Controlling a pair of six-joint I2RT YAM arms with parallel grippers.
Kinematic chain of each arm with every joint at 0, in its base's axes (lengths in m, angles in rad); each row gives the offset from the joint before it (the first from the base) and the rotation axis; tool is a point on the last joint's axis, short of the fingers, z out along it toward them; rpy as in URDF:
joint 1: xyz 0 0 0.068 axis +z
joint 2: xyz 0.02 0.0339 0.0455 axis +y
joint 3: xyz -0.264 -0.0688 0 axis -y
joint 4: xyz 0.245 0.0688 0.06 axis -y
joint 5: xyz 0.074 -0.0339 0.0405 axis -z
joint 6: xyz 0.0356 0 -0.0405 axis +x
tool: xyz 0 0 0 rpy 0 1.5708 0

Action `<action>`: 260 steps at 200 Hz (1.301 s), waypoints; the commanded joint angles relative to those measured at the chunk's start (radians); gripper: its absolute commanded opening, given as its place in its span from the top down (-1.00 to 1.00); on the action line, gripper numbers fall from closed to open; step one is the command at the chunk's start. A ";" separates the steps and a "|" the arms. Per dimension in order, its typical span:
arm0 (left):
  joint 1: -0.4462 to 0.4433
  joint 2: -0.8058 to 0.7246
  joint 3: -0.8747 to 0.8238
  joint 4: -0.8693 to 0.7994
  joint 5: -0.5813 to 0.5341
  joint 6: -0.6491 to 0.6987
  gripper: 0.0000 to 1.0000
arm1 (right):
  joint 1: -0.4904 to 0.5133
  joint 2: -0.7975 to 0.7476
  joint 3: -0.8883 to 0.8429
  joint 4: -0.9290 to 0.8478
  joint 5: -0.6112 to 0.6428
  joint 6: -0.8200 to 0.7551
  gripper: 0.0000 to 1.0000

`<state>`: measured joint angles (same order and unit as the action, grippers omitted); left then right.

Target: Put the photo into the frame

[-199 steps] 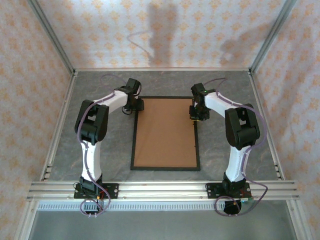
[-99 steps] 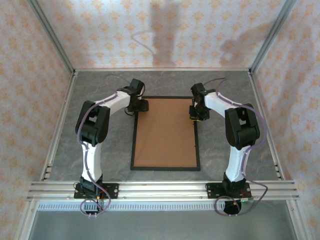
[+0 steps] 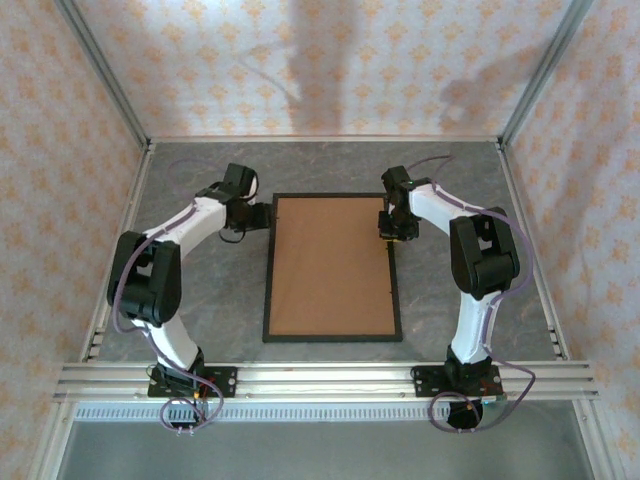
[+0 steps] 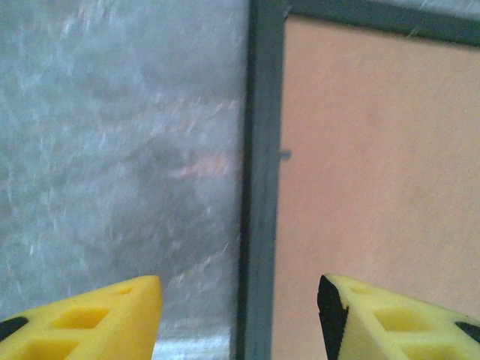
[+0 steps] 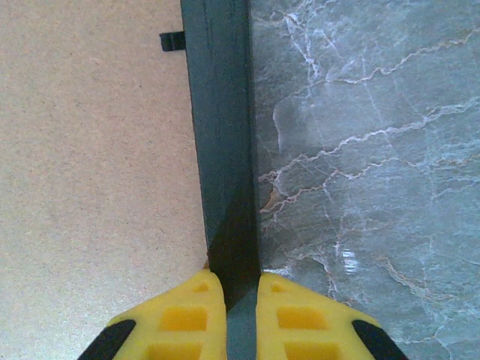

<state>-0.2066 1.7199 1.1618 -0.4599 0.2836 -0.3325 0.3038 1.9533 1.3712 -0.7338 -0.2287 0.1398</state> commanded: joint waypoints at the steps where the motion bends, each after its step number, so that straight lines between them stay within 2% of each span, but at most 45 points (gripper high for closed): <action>1: -0.007 -0.044 -0.083 -0.004 0.051 -0.016 -0.12 | 0.008 0.053 -0.006 0.019 0.019 -0.013 0.77; 40: -0.018 -0.098 -0.183 0.014 0.072 -0.029 0.12 | 0.009 0.060 -0.003 0.023 0.015 -0.012 0.77; 81: -0.042 -0.044 -0.170 0.028 0.084 -0.028 0.26 | 0.009 0.061 -0.002 0.022 0.014 -0.012 0.77; 170: -0.077 0.023 -0.165 0.059 0.084 -0.033 0.33 | 0.009 0.060 -0.007 0.024 0.015 -0.013 0.77; 260: -0.134 0.096 -0.174 0.096 0.074 -0.043 0.30 | 0.008 0.060 -0.009 0.027 -0.002 -0.009 0.77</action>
<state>-0.3000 1.7416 0.9894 -0.3962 0.3595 -0.3691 0.3038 1.9560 1.3746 -0.7361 -0.2295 0.1402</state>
